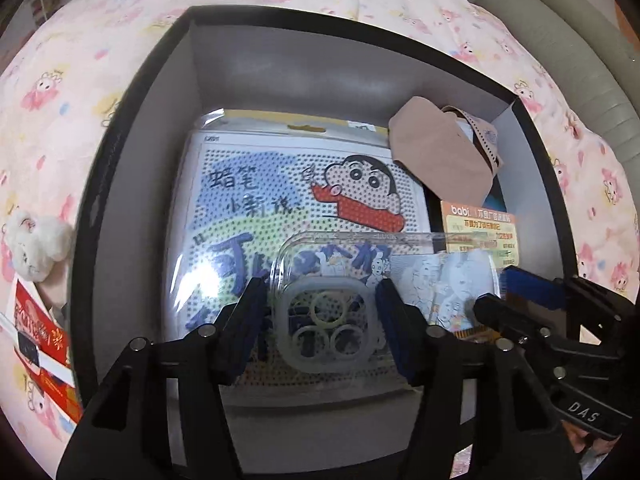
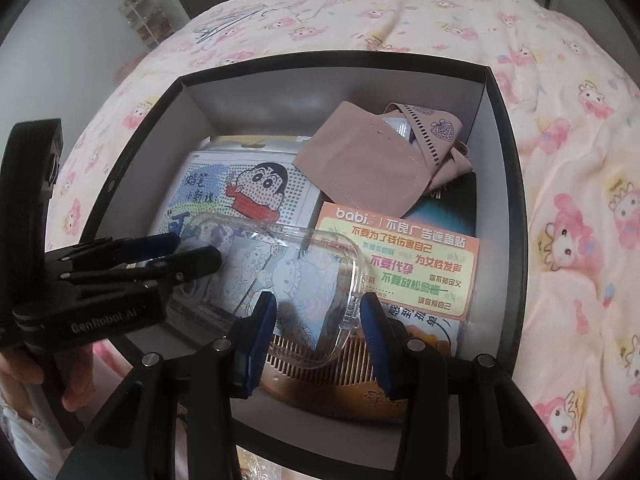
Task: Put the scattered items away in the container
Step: 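Lower the clear case into the container onto the bead kit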
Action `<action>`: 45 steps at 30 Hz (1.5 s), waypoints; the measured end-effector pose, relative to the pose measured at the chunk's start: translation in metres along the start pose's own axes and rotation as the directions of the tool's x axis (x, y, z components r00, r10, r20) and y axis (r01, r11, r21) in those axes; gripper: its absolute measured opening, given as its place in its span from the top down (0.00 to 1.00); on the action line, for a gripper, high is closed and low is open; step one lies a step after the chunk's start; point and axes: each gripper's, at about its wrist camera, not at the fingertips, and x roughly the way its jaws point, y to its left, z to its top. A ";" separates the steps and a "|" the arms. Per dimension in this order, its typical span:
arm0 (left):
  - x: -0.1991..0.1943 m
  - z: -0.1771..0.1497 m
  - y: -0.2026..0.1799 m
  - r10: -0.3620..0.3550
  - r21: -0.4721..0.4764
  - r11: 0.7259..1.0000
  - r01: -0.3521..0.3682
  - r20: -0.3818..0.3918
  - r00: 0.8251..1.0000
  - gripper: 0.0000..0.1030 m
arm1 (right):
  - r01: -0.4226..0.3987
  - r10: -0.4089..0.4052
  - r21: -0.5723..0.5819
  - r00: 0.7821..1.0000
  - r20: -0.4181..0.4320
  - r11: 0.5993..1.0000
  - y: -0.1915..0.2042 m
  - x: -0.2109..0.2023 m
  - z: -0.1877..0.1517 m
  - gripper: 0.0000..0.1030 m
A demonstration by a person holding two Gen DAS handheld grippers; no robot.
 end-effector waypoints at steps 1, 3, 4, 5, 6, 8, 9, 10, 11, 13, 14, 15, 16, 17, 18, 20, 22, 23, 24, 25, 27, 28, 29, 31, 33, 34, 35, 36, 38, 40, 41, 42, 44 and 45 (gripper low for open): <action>-0.003 0.000 -0.001 0.005 0.009 1.000 -0.005 0.014 1.000 0.47 | 0.002 -0.002 -0.001 1.000 0.007 1.000 0.000 -0.003 0.000 0.61; -0.011 -0.001 -0.005 0.007 0.026 1.000 -0.009 0.056 0.998 0.51 | 0.012 -0.012 -0.001 1.000 0.029 1.000 -0.001 -0.009 0.002 0.61; -0.014 -0.001 -0.007 0.005 0.033 0.999 -0.008 0.072 0.997 0.51 | 0.024 -0.025 0.002 0.999 0.043 1.000 -0.003 -0.013 0.003 0.61; -0.017 -0.001 -0.008 0.001 0.040 0.999 -0.005 0.090 0.996 0.51 | 0.043 -0.043 0.006 0.997 0.058 0.999 -0.005 -0.016 0.004 0.61; -0.020 -0.001 -0.009 -0.002 0.046 0.999 -0.003 0.102 0.995 0.51 | 0.060 -0.061 0.013 0.996 0.069 0.998 -0.008 -0.018 0.004 0.61; -0.022 -0.002 -0.012 -0.006 0.063 0.998 -0.001 0.109 0.994 0.52 | 0.077 -0.078 0.031 0.995 0.069 0.997 -0.013 -0.018 0.005 0.61; -0.021 -0.002 -0.013 -0.012 0.070 0.998 0.004 0.101 0.995 0.52 | 0.076 -0.078 0.035 0.995 0.060 0.996 -0.014 -0.015 0.005 0.61; -0.019 -0.002 -0.015 -0.022 0.078 0.997 0.015 0.085 0.996 0.52 | 0.078 -0.080 0.029 0.995 0.056 0.997 -0.014 -0.013 0.005 0.61; -0.016 -0.002 -0.016 -0.034 0.088 0.996 0.028 0.063 0.997 0.52 | 0.083 -0.084 0.014 0.995 0.059 0.996 -0.012 -0.012 0.005 0.61; -0.013 -0.004 -0.021 -0.031 0.115 0.993 0.028 0.026 0.999 0.52 | 0.113 -0.111 -0.021 0.991 0.069 0.993 -0.005 -0.009 0.005 0.60; -0.013 -0.006 -0.025 -0.005 0.133 0.991 0.002 0.024 1.000 0.52 | 0.137 -0.134 -0.037 0.988 0.072 0.990 -0.002 -0.006 0.006 0.60; -0.013 -0.008 -0.028 0.021 0.149 0.989 -0.024 0.025 0.999 0.52 | 0.157 -0.153 -0.051 0.985 0.074 0.986 0.001 -0.004 0.007 0.60; -0.012 -0.009 -0.030 0.043 0.159 0.986 -0.047 0.026 0.999 0.52 | 0.172 -0.167 -0.062 0.983 0.076 0.983 0.002 -0.002 0.007 0.60; -0.012 -0.010 -0.031 0.059 0.163 0.985 -0.063 0.027 0.998 0.52 | 0.180 -0.175 -0.072 0.981 0.079 0.981 0.003 -0.002 0.007 0.60; -0.012 -0.010 -0.031 0.071 0.163 0.984 -0.074 0.027 0.997 0.52 | 0.182 -0.176 -0.083 0.981 0.082 0.980 0.005 -0.002 0.006 0.60; -0.013 -0.010 -0.031 0.095 0.165 0.981 -0.099 0.029 0.995 0.52 | 0.169 -0.161 -0.097 0.983 0.084 0.981 0.007 -0.002 0.005 0.60; -0.014 -0.010 -0.028 0.113 0.159 0.980 -0.117 0.035 0.993 0.53 | 0.160 -0.152 -0.107 0.985 0.079 0.981 0.010 -0.002 0.004 0.60; -0.015 -0.009 -0.027 0.107 0.152 0.982 -0.111 0.038 0.994 0.55 | 0.156 -0.148 -0.112 0.986 0.075 0.981 0.012 -0.001 0.004 0.60; -0.017 -0.009 -0.024 0.092 0.141 0.985 -0.097 0.040 0.995 0.55 | 0.149 -0.142 -0.117 0.987 0.070 0.982 0.013 0.000 0.004 0.60; -0.020 -0.008 -0.021 0.071 0.125 0.989 -0.076 0.044 0.996 0.56 | 0.136 -0.129 -0.125 0.990 0.061 0.983 0.014 0.002 0.003 0.60; -0.028 -0.006 -0.015 0.030 0.093 0.995 -0.036 0.059 0.998 0.56 | 0.096 -0.092 -0.135 0.995 0.036 0.986 0.017 0.005 0.002 0.60; -0.033 -0.004 -0.011 0.014 0.077 0.997 -0.020 0.070 0.997 0.56 | 0.074 -0.072 -0.136 0.997 0.018 0.988 0.018 0.008 0.001 0.60; -0.036 -0.003 -0.009 0.006 0.062 0.998 -0.011 0.081 0.997 0.56 | 0.063 -0.063 -0.135 0.998 0.003 0.989 0.018 0.012 0.000 0.60; -0.040 -0.001 -0.003 0.004 0.036 0.999 -0.008 0.092 0.996 0.56 | 0.054 -0.056 -0.125 0.998 -0.013 0.991 0.018 0.018 0.000 0.60; -0.038 0.001 0.002 0.008 0.017 1.000 -0.010 0.087 0.996 0.56 | 0.015 -0.017 -0.110 1.000 -0.019 0.994 0.017 0.019 0.002 0.60; -0.037 0.002 0.004 0.012 0.012 1.000 -0.013 0.084 0.996 0.56 | -0.027 0.024 -0.098 0.999 -0.029 0.995 0.016 0.020 0.003 0.60; -0.038 0.001 0.003 0.015 0.009 1.000 -0.016 0.081 0.997 0.56 | -0.081 0.077 -0.086 0.996 -0.042 0.993 0.016 0.020 0.004 0.60; -0.038 0.000 0.003 0.015 0.008 1.000 -0.016 0.077 0.997 0.56 | -0.136 0.132 -0.075 0.990 -0.055 0.988 0.016 0.020 0.003 0.60; -0.041 -0.003 0.002 -0.012 -0.004 1.000 0.013 0.064 0.998 0.58 | -0.213 0.209 -0.057 0.975 -0.073 0.975 0.016 0.019 0.004 0.60; -0.034 -0.001 0.001 -0.081 -0.018 0.996 0.082 0.039 0.996 0.58 | -0.214 0.213 -0.040 0.976 -0.045 0.976 0.013 0.012 0.008 0.60; -0.031 0.005 -0.004 -0.092 -0.006 0.996 0.092 0.024 0.995 0.58 | -0.180 0.180 -0.035 0.984 -0.017 0.983 0.010 0.007 0.010 0.60; -0.028 0.010 -0.009 -0.069 0.022 0.997 0.069 0.015 0.998 0.58 | -0.132 0.133 -0.031 0.991 0.013 0.991 0.005 0.001 0.013 0.60; -0.022 0.020 -0.020 0.031 0.091 0.995 -0.031 0.004 1.000 0.58 | -0.068 0.068 -0.014 0.996 0.058 0.998 -0.004 -0.005 0.017 0.60; -0.018 0.024 -0.024 0.069 0.113 0.991 -0.068 -0.007 0.998 0.58 | -0.067 0.067 -0.003 0.996 0.065 0.998 -0.008 -0.006 0.019 0.60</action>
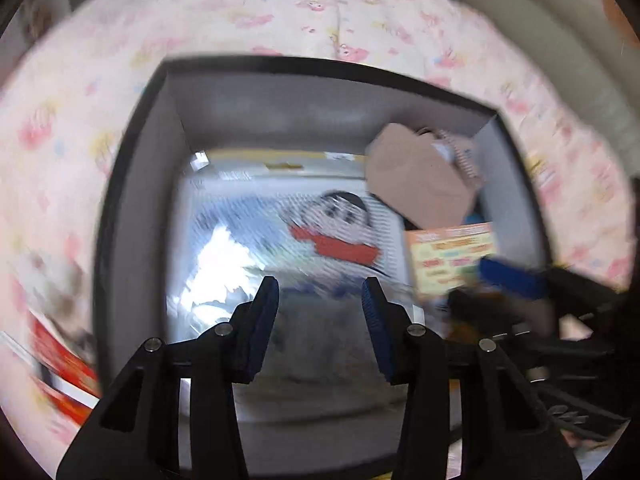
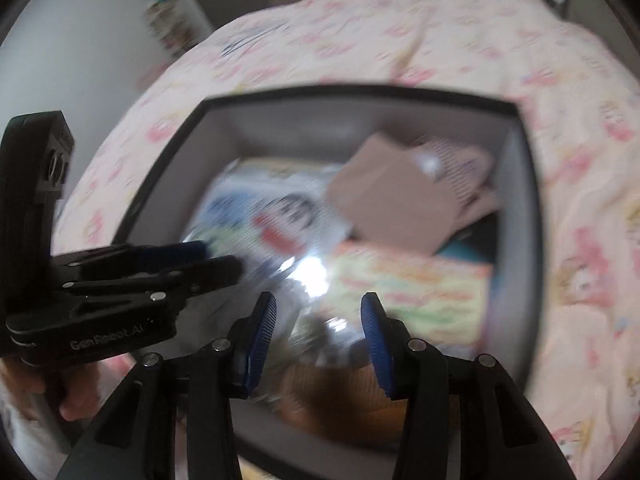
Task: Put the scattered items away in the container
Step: 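Lower the clear case into the container onto the bead kit, then open the left gripper to release the clear case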
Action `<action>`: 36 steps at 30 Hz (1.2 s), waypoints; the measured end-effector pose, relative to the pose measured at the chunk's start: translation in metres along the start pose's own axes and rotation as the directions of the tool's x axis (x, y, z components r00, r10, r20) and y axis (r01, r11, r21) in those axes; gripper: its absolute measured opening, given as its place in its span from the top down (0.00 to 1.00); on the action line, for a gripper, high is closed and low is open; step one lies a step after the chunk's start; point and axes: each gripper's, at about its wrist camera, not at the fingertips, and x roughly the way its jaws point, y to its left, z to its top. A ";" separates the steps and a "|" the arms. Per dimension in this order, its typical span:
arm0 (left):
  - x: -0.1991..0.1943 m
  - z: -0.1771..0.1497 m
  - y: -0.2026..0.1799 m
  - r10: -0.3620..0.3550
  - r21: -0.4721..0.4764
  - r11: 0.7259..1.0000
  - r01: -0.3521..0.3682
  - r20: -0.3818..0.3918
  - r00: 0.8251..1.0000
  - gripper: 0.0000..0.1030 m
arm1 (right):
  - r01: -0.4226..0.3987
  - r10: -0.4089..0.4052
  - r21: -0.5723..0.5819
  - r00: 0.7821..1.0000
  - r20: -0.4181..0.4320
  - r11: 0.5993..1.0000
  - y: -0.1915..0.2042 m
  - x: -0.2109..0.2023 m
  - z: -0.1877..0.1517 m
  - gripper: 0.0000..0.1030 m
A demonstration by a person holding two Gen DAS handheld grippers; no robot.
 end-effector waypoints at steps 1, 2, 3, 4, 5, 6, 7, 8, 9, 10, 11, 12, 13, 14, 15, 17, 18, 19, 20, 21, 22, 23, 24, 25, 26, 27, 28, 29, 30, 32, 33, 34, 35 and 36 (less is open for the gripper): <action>0.005 0.004 -0.002 0.016 0.008 1.000 -0.016 -0.016 1.000 0.58 | -0.004 0.004 0.008 1.000 0.001 1.000 -0.003 0.001 0.001 0.60; 0.010 0.008 -0.003 0.029 0.013 1.000 -0.028 -0.030 0.999 0.58 | -0.004 0.004 0.008 1.000 -0.001 1.000 -0.005 0.003 0.002 0.60; 0.014 0.011 -0.004 0.044 0.018 0.999 -0.043 -0.038 0.998 0.58 | 0.004 -0.004 -0.001 1.000 -0.004 1.000 -0.004 0.006 0.002 0.60; 0.018 0.013 -0.005 0.064 0.028 0.998 -0.062 -0.039 0.997 0.58 | 0.015 -0.015 -0.014 1.000 -0.007 1.000 -0.001 0.010 0.002 0.60; 0.022 0.015 -0.007 0.093 0.042 0.995 -0.091 -0.037 0.995 0.58 | 0.020 -0.021 -0.025 1.000 -0.010 0.999 0.002 0.013 0.003 0.60; 0.026 0.017 -0.008 0.119 0.051 0.992 -0.116 -0.040 0.992 0.58 | 0.017 -0.018 -0.033 1.000 -0.016 0.999 0.004 0.015 0.003 0.60; 0.029 0.016 -0.007 0.126 0.049 0.991 -0.124 -0.051 0.991 0.58 | 0.008 -0.009 -0.039 1.000 -0.025 0.999 0.006 0.017 0.002 0.60; 0.030 0.015 -0.005 0.116 0.038 0.993 -0.114 -0.061 0.991 0.57 | -0.003 0.001 -0.046 0.999 -0.035 0.999 0.007 0.018 0.001 0.60; 0.030 0.013 -0.001 0.099 0.020 0.995 -0.098 -0.071 0.993 0.56 | -0.017 0.014 -0.056 0.999 -0.047 0.998 0.008 0.018 -0.001 0.60; 0.030 0.012 0.003 0.082 0.000 0.997 -0.083 -0.083 0.993 0.56 | -0.039 0.035 -0.069 0.997 -0.065 0.997 0.010 0.020 -0.004 0.60; 0.028 0.010 0.008 0.066 -0.021 0.997 -0.069 -0.097 0.993 0.56 | -0.059 0.053 -0.078 0.995 -0.082 0.995 0.013 0.021 -0.006 0.60; 0.026 0.007 0.011 0.053 -0.034 0.998 -0.057 -0.106 0.993 0.56 | -0.075 0.067 -0.083 0.993 -0.099 0.994 0.016 0.023 -0.009 0.60; 0.024 0.004 0.014 0.035 -0.042 0.998 -0.040 -0.111 0.993 0.56 | -0.093 0.083 -0.085 0.990 -0.114 0.992 0.020 0.024 -0.011 0.60; 0.022 -0.001 0.017 0.006 -0.055 0.998 -0.013 -0.114 0.993 0.56 | -0.100 0.090 -0.086 0.989 -0.119 0.991 0.023 0.024 -0.013 0.60; 0.019 -0.005 0.020 -0.027 -0.067 0.998 0.019 -0.111 0.994 0.56 | -0.093 0.083 -0.086 0.990 -0.115 0.992 0.024 0.022 -0.014 0.60; 0.012 -0.010 0.020 -0.073 -0.076 0.995 0.067 -0.078 0.994 0.56 | -0.028 0.021 -0.084 0.996 -0.084 0.996 0.024 0.015 -0.015 0.60; 0.009 -0.012 0.018 -0.074 -0.064 0.995 0.070 -0.067 0.995 0.56 | 0.020 -0.026 -0.081 0.997 -0.066 0.997 0.023 0.011 -0.015 0.60; 0.006 -0.013 0.012 -0.063 -0.037 0.997 0.061 -0.054 0.997 0.56 | 0.072 -0.075 -0.079 0.996 -0.046 0.994 0.021 0.007 -0.015 0.60; 0.004 -0.014 0.005 -0.043 -0.004 0.999 0.043 -0.042 0.998 0.55 | 0.119 -0.121 -0.079 0.992 -0.023 0.990 0.020 0.002 -0.016 0.60; 0.002 -0.015 -0.002 -0.026 0.026 0.999 0.027 -0.034 0.999 0.55 | 0.160 -0.160 -0.075 0.987 0.002 0.984 0.019 -0.004 -0.017 0.60; 0.000 -0.016 -0.010 -0.018 0.056 0.998 0.019 -0.028 0.999 0.51 | 0.185 -0.184 -0.066 0.983 0.023 0.980 0.017 -0.010 -0.017 0.60; -0.001 -0.018 -0.017 -0.018 0.083 0.996 0.020 -0.026 0.999 0.49 | 0.193 -0.192 -0.054 0.981 0.037 0.980 0.015 -0.015 -0.017 0.60; -0.001 -0.020 -0.024 -0.019 0.106 0.994 0.022 -0.028 0.999 0.44 | 0.190 -0.189 -0.038 0.981 0.046 0.981 0.012 -0.020 -0.017 0.60; -0.001 -0.023 -0.032 -0.013 0.132 0.991 0.017 -0.030 0.999 0.43 | 0.184 -0.183 -0.017 0.982 0.052 0.983 0.009 -0.026 -0.016 0.60; -0.001 -0.025 -0.039 0.001 0.159 0.987 0.004 -0.029 1.000 0.43 | 0.177 -0.177 0.005 0.983 0.055 0.984 0.005 -0.030 -0.015 0.60; -0.001 -0.028 -0.046 0.018 0.185 0.983 -0.013 -0.027 0.999 0.43 | 0.167 -0.168 0.025 0.984 0.060 0.986 0.002 -0.034 -0.014 0.60; 0.000 -0.032 -0.053 0.038 0.212 0.977 -0.031 -0.029 0.999 0.43 | 0.156 -0.159 0.043 0.985 0.066 0.987 -0.001 -0.037 -0.013 0.60; 0.003 -0.033 -0.059 0.058 0.233 0.971 -0.050 -0.031 0.998 0.42 | 0.148 -0.151 0.056 0.986 0.073 0.987 -0.003 -0.040 -0.011 0.60; 0.004 -0.034 -0.063 0.079 0.247 0.967 -0.069 -0.029 0.996 0.42 | 0.143 -0.148 0.066 0.986 0.080 0.988 -0.005 -0.042 -0.011 0.60; 0.004 -0.035 -0.068 0.124 0.272 0.956 -0.115 -0.016 0.992 0.38 | 0.140 -0.146 0.072 0.986 0.082 0.988 -0.005 -0.042 -0.010 0.60; 0.004 -0.035 -0.069 0.142 0.278 0.951 -0.133 -0.011 0.990 0.38 | 0.138 -0.143 0.071 0.987 0.077 0.988 -0.005 -0.041 -0.009 0.60; 0.003 -0.035 -0.068 0.150 0.276 0.951 -0.142 -0.012 0.989 0.38 | 0.132 -0.137 0.069 0.988 0.072 0.989 -0.004 -0.039 -0.010 0.60; 0.003 -0.034 -0.067 0.145 0.275 0.952 -0.136 -0.016 0.989 0.39 | 0.127 -0.131 0.064 0.989 0.067 0.990 -0.002 -0.036 -0.009 0.60; 0.002 -0.034 -0.065 0.124 0.270 0.956 -0.114 -0.019 0.992 0.40 | 0.124 -0.128 0.060 0.990 0.063 0.990 0.000 -0.032 -0.009 0.60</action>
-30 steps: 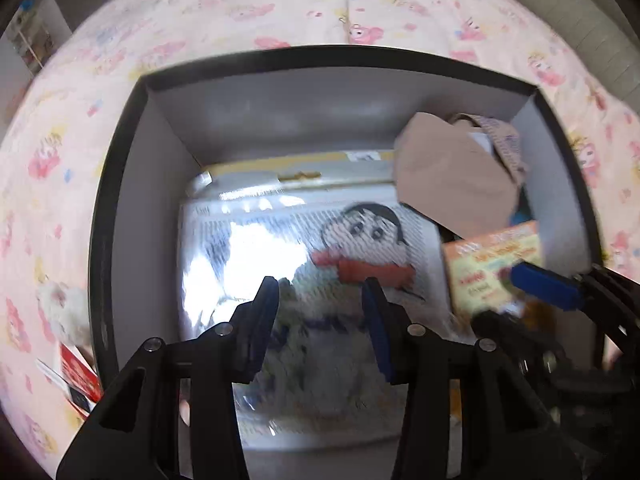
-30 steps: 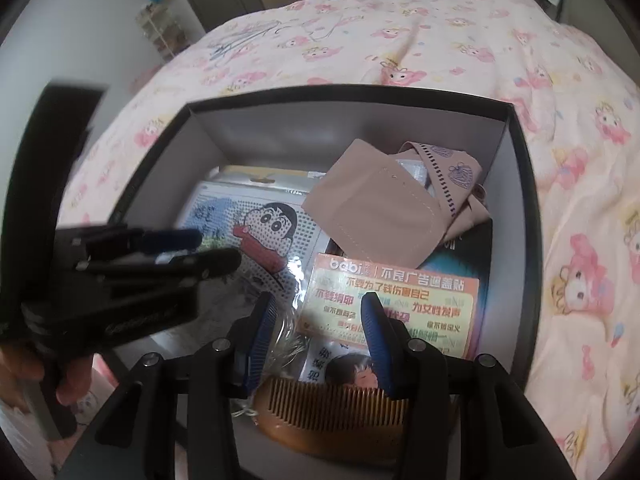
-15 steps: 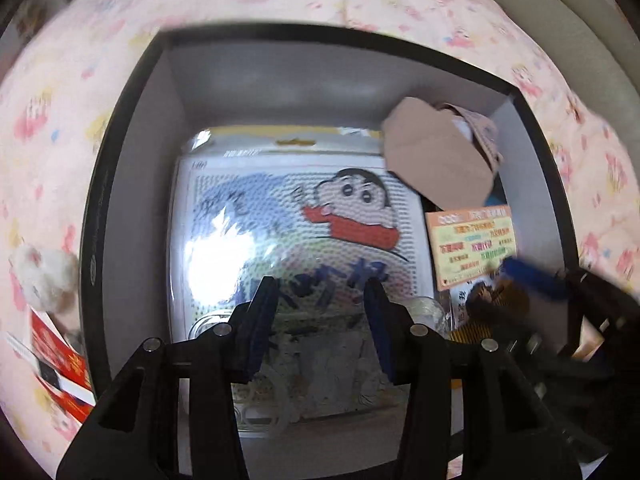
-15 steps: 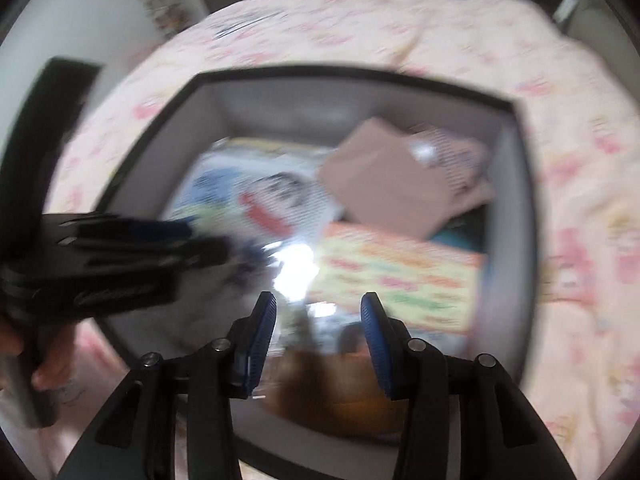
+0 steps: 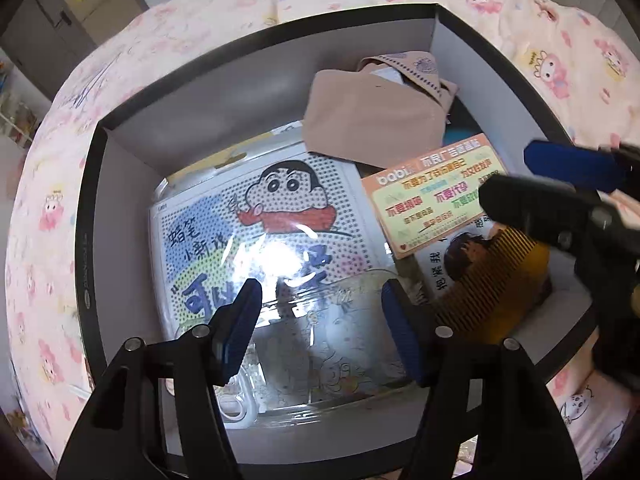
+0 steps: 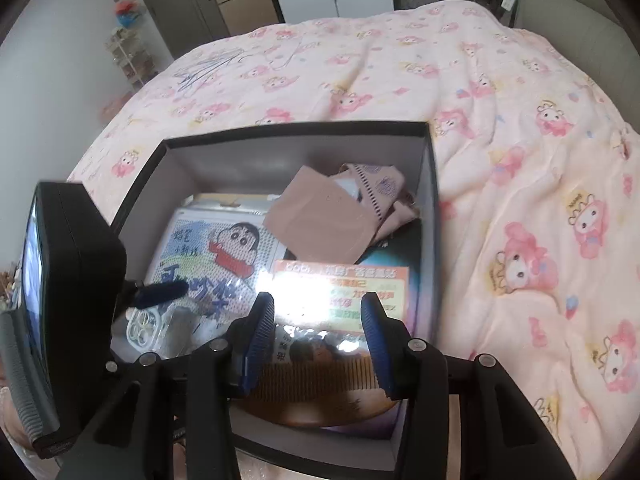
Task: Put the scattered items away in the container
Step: 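Open the left gripper to release the clear case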
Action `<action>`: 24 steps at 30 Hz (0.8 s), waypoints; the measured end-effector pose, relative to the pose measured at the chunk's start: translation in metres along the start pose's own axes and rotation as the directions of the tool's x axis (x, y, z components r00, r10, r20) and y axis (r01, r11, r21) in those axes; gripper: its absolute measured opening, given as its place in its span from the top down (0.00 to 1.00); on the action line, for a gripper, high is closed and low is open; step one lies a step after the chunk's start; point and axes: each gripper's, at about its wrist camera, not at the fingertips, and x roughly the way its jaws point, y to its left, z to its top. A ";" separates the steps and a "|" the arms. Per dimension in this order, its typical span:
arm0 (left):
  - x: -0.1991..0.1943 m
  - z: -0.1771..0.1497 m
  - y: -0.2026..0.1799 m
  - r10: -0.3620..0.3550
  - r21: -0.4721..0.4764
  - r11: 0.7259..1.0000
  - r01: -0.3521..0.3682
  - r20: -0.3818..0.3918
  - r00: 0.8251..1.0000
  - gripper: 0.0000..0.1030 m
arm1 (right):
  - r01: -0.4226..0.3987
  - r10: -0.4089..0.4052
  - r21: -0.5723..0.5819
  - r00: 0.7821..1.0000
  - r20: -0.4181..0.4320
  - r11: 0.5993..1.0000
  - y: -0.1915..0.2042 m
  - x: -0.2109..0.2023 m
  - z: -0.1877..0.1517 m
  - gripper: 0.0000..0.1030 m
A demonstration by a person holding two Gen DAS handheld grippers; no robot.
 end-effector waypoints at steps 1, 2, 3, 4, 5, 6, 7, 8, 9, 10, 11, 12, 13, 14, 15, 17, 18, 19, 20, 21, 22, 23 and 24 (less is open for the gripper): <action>-0.002 -0.001 0.001 -0.035 -0.003 0.999 0.035 0.007 0.999 0.41 | 0.000 0.000 -0.004 1.000 -0.002 1.000 0.001 0.002 0.000 0.60; -0.005 -0.001 0.000 -0.077 0.004 0.997 0.077 0.016 0.997 0.40 | 0.003 -0.003 -0.006 1.000 -0.002 1.000 0.002 0.002 -0.001 0.60; -0.007 -0.002 -0.003 -0.107 0.017 0.994 0.107 0.024 0.994 0.40 | 0.006 -0.006 -0.006 1.000 0.001 1.000 0.002 0.002 -0.001 0.60; -0.009 -0.003 -0.006 -0.117 0.034 0.993 0.116 0.028 0.993 0.40 | 0.010 -0.010 -0.003 1.000 0.004 1.000 0.001 0.002 -0.001 0.60; -0.009 -0.003 -0.012 -0.105 0.055 0.993 0.104 0.027 0.994 0.40 | 0.013 -0.013 0.000 1.000 0.007 1.000 0.001 0.002 0.000 0.60; -0.008 -0.003 -0.015 -0.085 0.065 0.994 0.083 0.024 0.996 0.40 | 0.014 -0.014 -0.001 1.000 0.008 1.000 0.000 0.003 0.000 0.60; -0.004 -0.001 -0.015 -0.064 0.058 0.996 0.063 0.010 0.998 0.39 | 0.016 -0.016 -0.003 1.000 0.008 1.000 0.000 0.003 0.000 0.60; 0.002 0.000 -0.015 -0.051 0.047 0.998 0.052 -0.004 0.999 0.38 | 0.017 -0.017 -0.006 1.000 0.005 1.000 0.000 0.004 0.000 0.60; 0.006 0.001 -0.012 -0.045 0.037 0.998 0.045 -0.015 0.999 0.38 | 0.012 -0.012 -0.006 1.000 -0.001 1.000 -0.001 0.005 0.000 0.60; 0.007 0.001 -0.008 -0.030 0.029 0.999 0.031 -0.023 0.999 0.38 | -0.006 0.006 0.003 1.000 -0.014 1.000 -0.001 0.008 -0.001 0.60; 0.007 0.000 -0.003 -0.008 0.023 1.000 0.008 -0.027 1.000 0.37 | -0.030 0.031 0.017 0.999 -0.029 0.999 -0.003 0.010 -0.001 0.60; 0.007 -0.001 0.001 -0.007 0.016 1.000 0.008 -0.028 1.000 0.34 | -0.053 0.054 0.031 0.998 -0.045 0.998 -0.003 0.013 -0.001 0.60; 0.007 -0.002 0.006 -0.039 0.004 0.999 0.040 -0.033 0.999 0.33 | -0.070 0.072 0.040 0.996 -0.056 0.997 -0.003 0.014 -0.002 0.60; 0.006 -0.003 0.010 -0.071 -0.004 0.997 0.071 -0.036 0.997 0.36 | -0.075 0.077 0.038 0.995 -0.060 0.996 -0.002 0.015 -0.002 0.60; 0.004 -0.004 0.014 -0.101 -0.014 0.995 0.101 -0.030 0.994 0.37 | -0.071 0.072 0.029 0.996 -0.055 0.997 0.000 0.015 -0.003 0.60; -0.003 -0.002 0.026 -0.168 -0.057 0.984 0.168 0.001 0.986 0.38 | -0.052 0.051 -0.006 0.998 -0.036 0.999 0.006 0.013 -0.002 0.60; -0.006 0.000 0.032 -0.189 -0.083 0.978 0.190 0.023 0.982 0.38 | -0.044 0.043 -0.021 0.999 -0.027 0.999 0.009 0.012 -0.002 0.60; -0.008 0.003 0.037 -0.188 -0.105 0.976 0.192 0.042 0.981 0.42 | -0.037 0.037 -0.038 0.999 -0.017 0.999 0.012 0.012 -0.002 0.60; -0.008 0.006 0.041 -0.172 -0.126 0.976 0.178 0.054 0.984 0.45 | -0.033 0.033 -0.050 0.999 -0.004 0.998 0.014 0.012 0.000 0.60; -0.006 0.008 0.044 -0.154 -0.147 0.976 0.160 0.057 0.986 0.47 | -0.026 0.026 -0.058 1.000 0.004 0.998 0.015 0.012 0.001 0.60; -0.002 0.010 0.047 -0.137 -0.166 0.976 0.144 0.050 0.989 0.51 | -0.010 0.011 -0.071 1.000 0.006 0.997 0.016 0.015 0.003 0.60; 0.003 0.008 0.049 -0.127 -0.178 0.975 0.132 0.040 0.991 0.55 | 0.005 -0.005 -0.081 1.000 0.004 0.997 0.018 0.018 0.004 0.60; 0.009 0.006 0.051 -0.115 -0.192 0.974 0.118 0.023 0.993 0.56 | 0.012 -0.012 -0.090 1.000 -0.004 0.996 0.019 0.022 0.005 0.60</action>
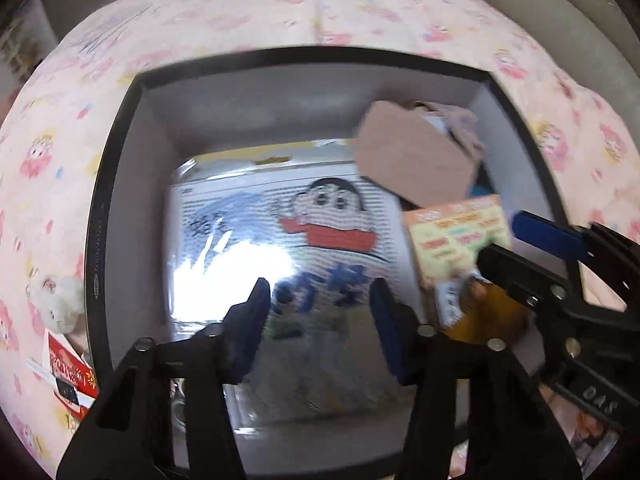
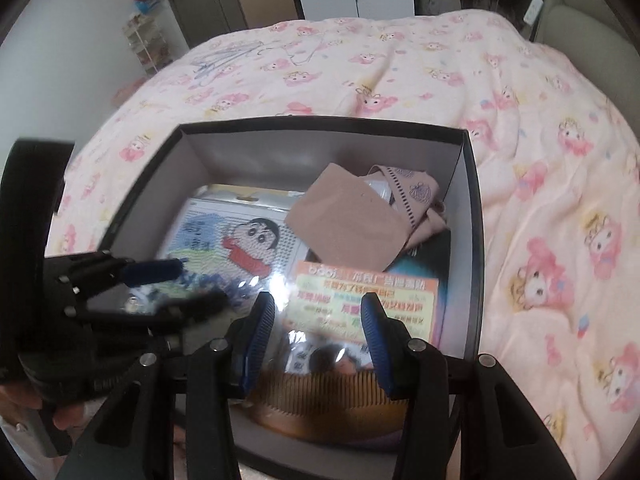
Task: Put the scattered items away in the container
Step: 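Open the left gripper to release the clear case, then withdraw the left gripper and move it to the white watch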
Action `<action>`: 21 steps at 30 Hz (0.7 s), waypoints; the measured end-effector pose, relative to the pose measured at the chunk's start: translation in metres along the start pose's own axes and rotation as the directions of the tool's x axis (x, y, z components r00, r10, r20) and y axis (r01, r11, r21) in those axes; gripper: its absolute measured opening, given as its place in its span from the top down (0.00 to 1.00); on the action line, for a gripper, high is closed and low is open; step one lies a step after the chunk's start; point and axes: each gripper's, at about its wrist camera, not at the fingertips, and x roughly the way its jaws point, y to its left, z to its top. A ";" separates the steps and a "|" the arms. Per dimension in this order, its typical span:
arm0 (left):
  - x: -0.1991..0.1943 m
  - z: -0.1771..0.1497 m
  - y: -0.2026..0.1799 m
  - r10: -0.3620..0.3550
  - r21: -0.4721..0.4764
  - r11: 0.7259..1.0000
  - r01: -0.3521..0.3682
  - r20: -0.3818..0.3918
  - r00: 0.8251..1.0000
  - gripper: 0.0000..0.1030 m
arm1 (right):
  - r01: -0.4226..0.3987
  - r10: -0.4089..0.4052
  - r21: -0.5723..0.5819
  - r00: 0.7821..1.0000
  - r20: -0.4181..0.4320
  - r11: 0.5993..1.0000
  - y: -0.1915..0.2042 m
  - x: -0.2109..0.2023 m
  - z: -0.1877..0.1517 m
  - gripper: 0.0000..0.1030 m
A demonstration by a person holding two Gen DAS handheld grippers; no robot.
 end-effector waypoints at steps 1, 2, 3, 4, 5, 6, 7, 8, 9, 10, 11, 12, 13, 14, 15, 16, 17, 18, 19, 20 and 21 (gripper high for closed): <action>0.007 0.001 0.003 0.021 -0.019 1.000 -0.021 -0.023 1.000 0.57 | -0.004 0.004 -0.008 1.000 -0.015 1.000 0.001 0.005 0.000 0.60; 0.012 0.004 0.010 0.037 -0.034 0.999 -0.038 -0.044 0.998 0.57 | -0.021 0.021 -0.010 0.999 -0.040 1.000 0.002 0.010 0.000 0.60; 0.015 0.006 0.015 0.037 -0.046 0.998 -0.040 -0.054 0.998 0.57 | -0.043 0.042 -0.010 0.997 -0.066 0.999 0.003 0.015 -0.002 0.60; 0.016 0.007 0.017 0.026 -0.059 0.998 -0.030 -0.059 0.998 0.57 | -0.062 0.061 -0.008 0.994 -0.096 0.998 0.004 0.020 -0.004 0.60; 0.015 0.007 0.019 0.016 -0.066 0.998 -0.020 -0.062 0.998 0.57 | -0.074 0.073 -0.006 0.990 -0.124 0.997 0.006 0.025 -0.006 0.60; 0.013 0.008 0.021 0.010 -0.068 0.998 -0.014 -0.062 0.998 0.57 | -0.081 0.079 -0.004 0.986 -0.150 0.997 0.007 0.029 -0.008 0.60; 0.013 0.007 0.022 0.004 -0.070 0.998 -0.008 -0.061 0.998 0.57 | -0.088 0.087 0.002 0.980 -0.179 0.996 0.008 0.033 -0.010 0.60; 0.011 0.007 0.022 -0.005 -0.071 0.998 0.001 -0.059 0.998 0.57 | -0.098 0.099 0.015 0.973 -0.208 0.995 0.008 0.037 -0.013 0.60; 0.010 0.006 0.023 -0.012 -0.069 0.998 0.009 -0.053 0.999 0.57 | -0.103 0.105 0.020 0.970 -0.218 0.994 0.008 0.037 -0.015 0.60; 0.010 0.005 0.023 -0.017 -0.065 0.998 0.014 -0.048 0.999 0.57 | -0.103 0.105 0.018 0.970 -0.219 0.994 0.008 0.036 -0.017 0.60; 0.009 0.005 0.023 -0.019 -0.062 0.998 0.017 -0.043 0.999 0.58 | -0.105 0.106 0.017 0.969 -0.223 0.994 0.008 0.035 -0.018 0.60; 0.007 0.005 0.023 -0.022 -0.062 0.998 0.019 -0.037 0.999 0.58 | -0.109 0.110 0.020 0.968 -0.227 0.994 0.008 0.035 -0.019 0.60; 0.006 0.006 0.023 -0.025 -0.065 0.998 0.023 -0.029 0.999 0.57 | -0.110 0.112 0.021 0.967 -0.227 0.994 0.008 0.034 -0.020 0.60; 0.005 0.006 0.023 -0.027 -0.065 0.998 0.026 -0.022 0.999 0.56 | -0.109 0.111 0.021 0.969 -0.223 0.994 0.007 0.033 -0.021 0.60; 0.005 0.007 0.022 -0.027 -0.065 0.998 0.026 -0.018 0.999 0.56 | -0.105 0.107 0.020 0.970 -0.217 0.994 0.007 0.032 -0.021 0.60; 0.004 0.007 0.021 -0.027 -0.065 0.998 0.026 -0.013 1.000 0.56 | -0.094 0.096 0.021 0.973 -0.210 0.995 0.007 0.031 -0.021 0.60; 0.002 0.007 0.019 -0.032 -0.063 0.998 0.031 -0.009 0.999 0.56 | -0.076 0.078 0.020 0.976 -0.202 0.997 0.007 0.030 -0.021 0.60; 0.000 0.007 0.017 -0.044 -0.061 0.997 0.044 -0.003 0.999 0.56 | -0.053 0.056 0.018 0.980 -0.190 0.998 0.006 0.028 -0.021 0.60; -0.005 0.006 0.015 -0.059 -0.058 0.997 0.059 0.007 0.998 0.56 | -0.027 0.030 0.017 0.985 -0.172 0.999 0.003 0.026 -0.021 0.59; -0.010 0.005 0.012 -0.064 -0.052 0.996 0.065 0.021 0.998 0.55 | -0.007 0.009 0.018 0.988 -0.157 1.000 0.001 0.023 -0.022 0.59; -0.015 0.005 0.008 -0.058 -0.043 0.997 0.060 0.039 0.998 0.55 | -0.003 0.007 0.023 0.989 -0.146 1.000 -0.001 0.019 -0.022 0.59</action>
